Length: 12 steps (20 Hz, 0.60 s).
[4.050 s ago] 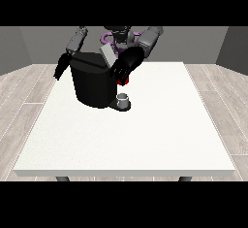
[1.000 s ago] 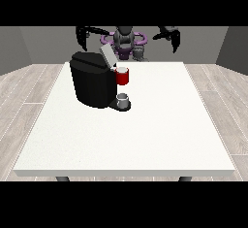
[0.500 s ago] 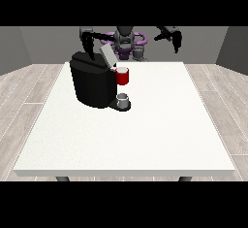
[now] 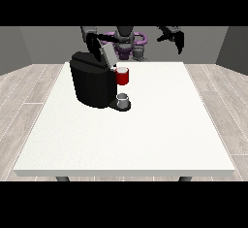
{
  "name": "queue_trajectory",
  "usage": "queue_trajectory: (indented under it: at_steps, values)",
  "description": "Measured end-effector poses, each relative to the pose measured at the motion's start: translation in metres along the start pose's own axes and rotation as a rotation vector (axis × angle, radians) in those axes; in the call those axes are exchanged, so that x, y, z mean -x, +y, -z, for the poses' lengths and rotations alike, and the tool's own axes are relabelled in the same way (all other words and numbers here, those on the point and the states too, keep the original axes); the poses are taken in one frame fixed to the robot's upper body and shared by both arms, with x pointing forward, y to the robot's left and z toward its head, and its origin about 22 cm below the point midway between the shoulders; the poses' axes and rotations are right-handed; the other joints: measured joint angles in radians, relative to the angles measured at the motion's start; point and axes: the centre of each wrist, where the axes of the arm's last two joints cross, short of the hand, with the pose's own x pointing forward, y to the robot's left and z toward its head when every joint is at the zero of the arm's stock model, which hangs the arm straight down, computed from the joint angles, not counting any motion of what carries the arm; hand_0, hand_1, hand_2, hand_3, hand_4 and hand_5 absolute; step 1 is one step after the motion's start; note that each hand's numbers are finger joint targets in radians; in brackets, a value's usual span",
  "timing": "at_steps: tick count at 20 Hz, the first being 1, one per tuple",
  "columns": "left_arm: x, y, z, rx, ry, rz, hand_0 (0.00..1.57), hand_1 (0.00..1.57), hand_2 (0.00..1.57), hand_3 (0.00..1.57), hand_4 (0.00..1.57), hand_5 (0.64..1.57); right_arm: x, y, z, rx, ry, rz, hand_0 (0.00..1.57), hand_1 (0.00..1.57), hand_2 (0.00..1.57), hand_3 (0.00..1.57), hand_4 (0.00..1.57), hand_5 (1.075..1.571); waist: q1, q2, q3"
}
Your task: Insert the coffee pod into the coffee machine and close the lid
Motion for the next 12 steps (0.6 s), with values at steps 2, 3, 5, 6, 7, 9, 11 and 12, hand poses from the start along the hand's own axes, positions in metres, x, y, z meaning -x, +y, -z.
queue_trajectory:
  at_steps: [2,3,5,6,7,9,11,12]
  values:
    - [0.001,-0.006,-0.008,0.004,0.008,0.006,0.00,0.00,0.00,0.00,0.35,1.571,0.000,-0.006,0.001,0.007,-0.002,-0.006,0.00,0.00,0.00,0.00,0.20,1.571,0.014,-0.001,-0.0002]
    - [0.000,-0.007,-0.008,0.002,-0.002,0.013,0.00,0.00,0.00,0.00,0.35,1.571,-0.004,-0.005,0.003,0.008,-0.030,-0.012,0.00,0.00,0.00,0.00,0.16,1.571,0.016,0.011,-0.0012]
    - [-0.004,-0.008,-0.006,-0.006,-0.009,0.025,0.00,0.00,0.00,0.00,0.35,1.571,-0.012,-0.004,0.008,0.004,-0.060,-0.026,0.00,0.00,0.00,0.00,0.20,1.571,0.017,0.026,-0.0025]
    - [-0.008,-0.005,-0.004,-0.006,-0.011,0.027,0.00,0.00,0.00,0.00,0.35,1.571,-0.016,-0.002,0.010,0.002,-0.072,-0.038,0.00,0.00,0.00,0.00,0.21,1.571,0.020,0.033,-0.0028]
    - [-0.009,-0.005,-0.004,-0.011,-0.007,0.027,0.00,0.00,0.00,0.00,0.34,1.571,-0.020,-0.001,0.012,-0.011,-0.071,-0.048,0.00,0.00,0.00,0.00,0.16,1.571,0.016,0.036,-0.0022]
    - [-0.006,0.000,-0.006,-0.017,-0.001,0.031,0.00,0.00,0.00,0.00,0.36,1.571,-0.026,0.002,0.015,-0.026,-0.076,-0.068,0.00,0.00,0.00,0.00,0.12,1.571,0.010,0.045,-0.0005]
    - [-0.008,-0.009,-0.003,-0.004,-0.007,0.028,0.00,0.00,0.00,0.00,0.36,1.571,-0.032,0.006,0.017,-0.017,-0.076,-0.098,0.00,0.00,0.00,0.00,0.10,1.571,0.016,0.051,0.0015]
    - [-0.006,-0.010,-0.004,-0.002,-0.010,0.028,0.00,0.00,0.00,0.00,0.38,1.571,-0.037,0.007,0.019,-0.018,-0.071,-0.107,0.00,0.00,0.00,0.00,0.11,1.571,0.014,0.055,0.0027]
